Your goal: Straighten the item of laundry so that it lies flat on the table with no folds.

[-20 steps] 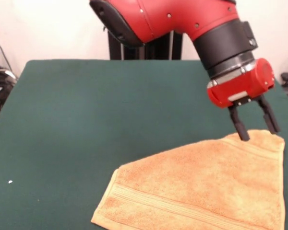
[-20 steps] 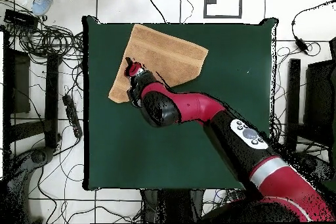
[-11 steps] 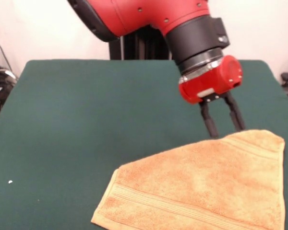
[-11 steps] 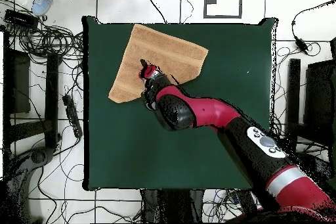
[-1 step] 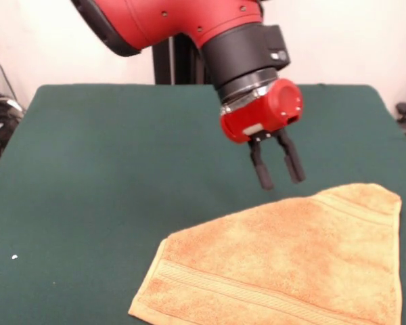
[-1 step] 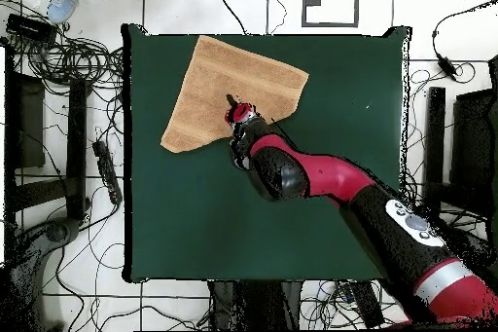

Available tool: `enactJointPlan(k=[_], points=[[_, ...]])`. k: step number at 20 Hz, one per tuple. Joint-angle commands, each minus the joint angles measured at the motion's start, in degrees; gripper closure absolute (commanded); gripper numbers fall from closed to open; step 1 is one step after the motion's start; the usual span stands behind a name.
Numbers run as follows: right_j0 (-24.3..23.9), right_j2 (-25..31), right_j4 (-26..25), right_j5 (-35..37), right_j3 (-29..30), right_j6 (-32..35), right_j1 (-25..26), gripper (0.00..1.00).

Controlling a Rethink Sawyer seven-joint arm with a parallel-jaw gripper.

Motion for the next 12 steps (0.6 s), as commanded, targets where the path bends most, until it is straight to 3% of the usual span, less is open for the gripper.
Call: enactJointPlan(k=[1, 12], points=[[-1.5, 0.4, -3.5, 7.8, 3.8, -1.6, 5.6, 0.0], [-4.4, 1.7, -10.8, 5.3, -2.2, -3.9, 16.3, 0.0]])
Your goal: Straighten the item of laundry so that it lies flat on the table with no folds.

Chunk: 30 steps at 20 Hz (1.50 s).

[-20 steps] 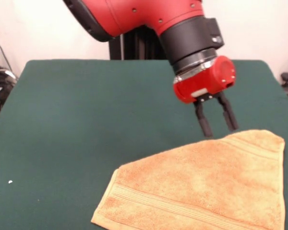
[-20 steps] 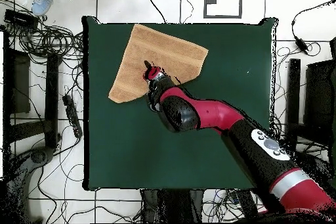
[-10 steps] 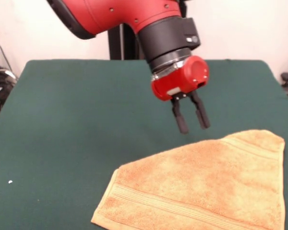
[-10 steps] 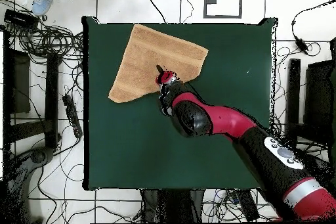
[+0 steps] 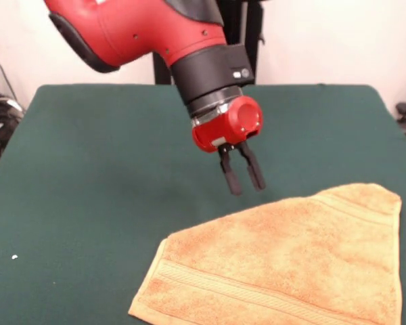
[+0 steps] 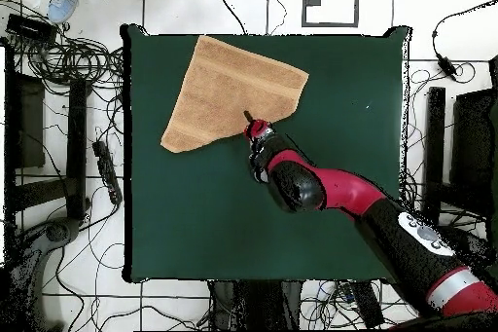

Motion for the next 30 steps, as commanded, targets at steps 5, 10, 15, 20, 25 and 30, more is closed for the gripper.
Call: enactJointPlan(k=[5, 10, 15, 20, 25, 30], points=[[1.1, 0.9, -7.3, 4.6, -4.0, -3.3, 11.6, 0.0], [-0.1, 1.4, -10.4, 4.8, -6.5, -4.2, 15.7, 0.0], [-0.5, 2.6, -13.0, 4.7, -9.8, -4.6, 20.0, 0.0], [0.3, 4.5, -14.9, 3.9, -13.9, -3.8, 24.4, 0.0], [3.0, 3.7, -15.0, 0.9, -16.2, -1.4, 24.9, 0.0], [4.7, 3.9, -15.2, -1.0, -18.6, -0.5, 25.7, 0.0]])
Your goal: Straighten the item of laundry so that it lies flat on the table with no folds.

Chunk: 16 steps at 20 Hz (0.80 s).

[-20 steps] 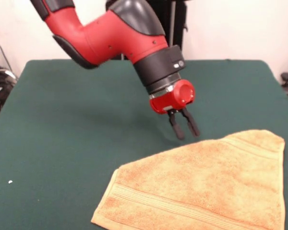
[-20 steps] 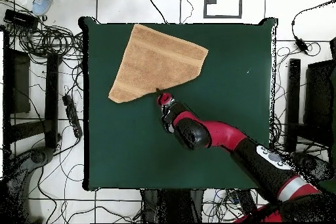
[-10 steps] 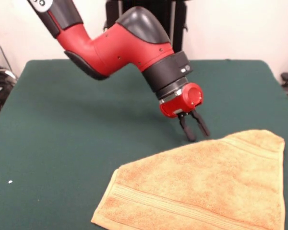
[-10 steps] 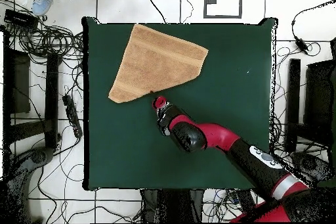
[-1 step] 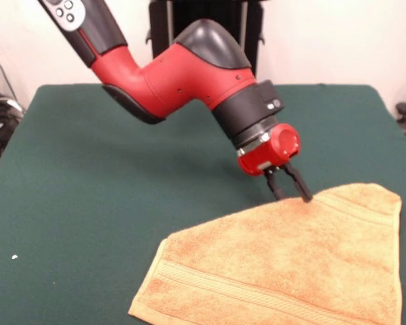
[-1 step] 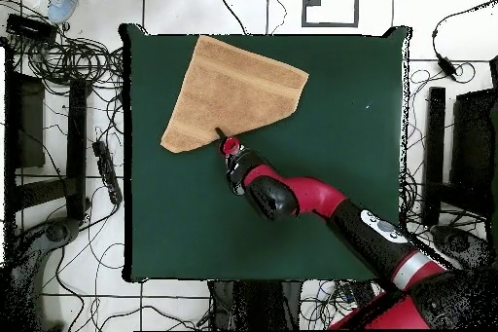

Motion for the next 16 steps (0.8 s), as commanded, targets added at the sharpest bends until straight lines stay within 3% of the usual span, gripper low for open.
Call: enactJointPlan(k=[1, 8, 11, 12, 16], points=[[7.1, -1.0, -2.8, 2.6, -14.6, -0.5, 8.3, 0.0], [10.2, -1.0, -2.4, -0.1, -18.6, 0.4, 10.1, 0.0], [12.9, -4.1, 0.5, -2.2, -18.8, 1.4, 8.2, 0.0], [14.1, -5.6, 1.9, -2.8, -18.7, 2.0, 7.4, 1.0], [17.2, -10.1, 5.8, -1.7, -17.7, 2.7, 3.8, 1.0]])
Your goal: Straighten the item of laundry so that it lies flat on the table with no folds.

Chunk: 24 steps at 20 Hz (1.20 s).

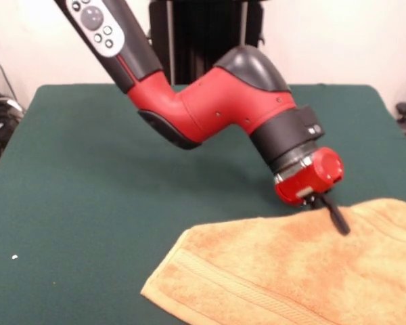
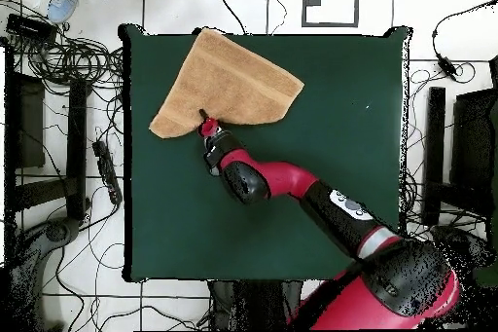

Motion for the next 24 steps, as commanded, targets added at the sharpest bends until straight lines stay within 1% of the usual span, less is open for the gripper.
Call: enactJointPlan(k=[1, 7, 8, 13, 15, 16, 20, 24], points=[[8.8, -9.5, 5.7, 6.3, -9.4, 2.8, 0.0, 1.0], [9.2, -11.0, 7.7, 6.5, -6.9, 3.0, -3.0, 1.0], [9.5, -11.6, 8.2, 7.0, -6.2, 3.1, -4.1, 1.0], [10.2, -14.0, 11.1, 11.2, -1.7, 3.2, -11.4, 1.0], [10.1, -14.2, 11.6, 12.5, -0.6, 3.1, -13.2, 1.0], [10.0, -14.5, 12.6, 15.7, 1.3, 2.9, -16.9, 1.0], [9.9, -15.0, 14.4, 21.0, 4.6, 2.6, -23.6, 1.0], [10.5, -15.8, 15.7, 23.6, 6.2, 3.8, -27.1, 1.0]])
